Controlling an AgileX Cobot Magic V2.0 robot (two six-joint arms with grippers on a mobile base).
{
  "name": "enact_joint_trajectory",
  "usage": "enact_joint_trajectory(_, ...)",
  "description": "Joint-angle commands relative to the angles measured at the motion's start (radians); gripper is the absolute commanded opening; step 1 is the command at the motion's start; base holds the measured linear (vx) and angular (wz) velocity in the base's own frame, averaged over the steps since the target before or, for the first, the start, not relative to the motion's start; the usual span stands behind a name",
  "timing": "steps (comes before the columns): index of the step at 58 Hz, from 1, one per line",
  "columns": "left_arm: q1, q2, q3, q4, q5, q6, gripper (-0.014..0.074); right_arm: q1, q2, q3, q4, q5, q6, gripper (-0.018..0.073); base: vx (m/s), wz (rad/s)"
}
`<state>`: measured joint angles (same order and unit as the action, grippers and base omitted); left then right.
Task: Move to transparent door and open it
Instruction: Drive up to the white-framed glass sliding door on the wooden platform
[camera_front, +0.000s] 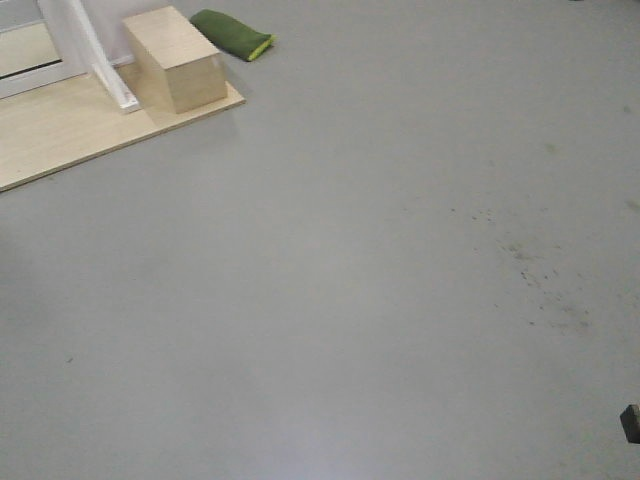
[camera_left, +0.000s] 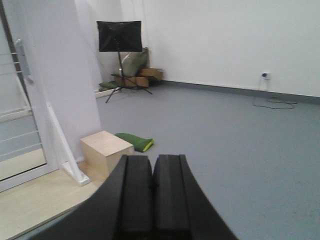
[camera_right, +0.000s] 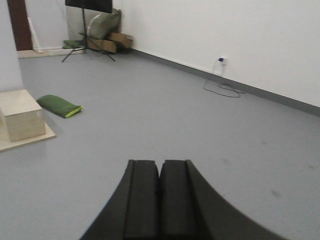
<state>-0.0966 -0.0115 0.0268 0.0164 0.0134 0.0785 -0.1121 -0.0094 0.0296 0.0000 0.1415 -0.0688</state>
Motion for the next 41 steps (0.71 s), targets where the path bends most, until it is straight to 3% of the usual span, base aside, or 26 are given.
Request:
enact_joint_trajectory(1, -0.004, -0.003, 0.023, -0.01, -0.08, -0.007, -0.0006, -0.003, -0.011, 0.014, 0.0, -0.082, -0.006, -0.0008, 0.59, 0.67)
enact_joint_trajectory(41, -0.004, -0.003, 0.023, -0.01, -0.08, -0.007, -0.0006, -0.003, -0.011, 0.014, 0.0, -0.082, -0.006, -0.0008, 0.58, 0.55)
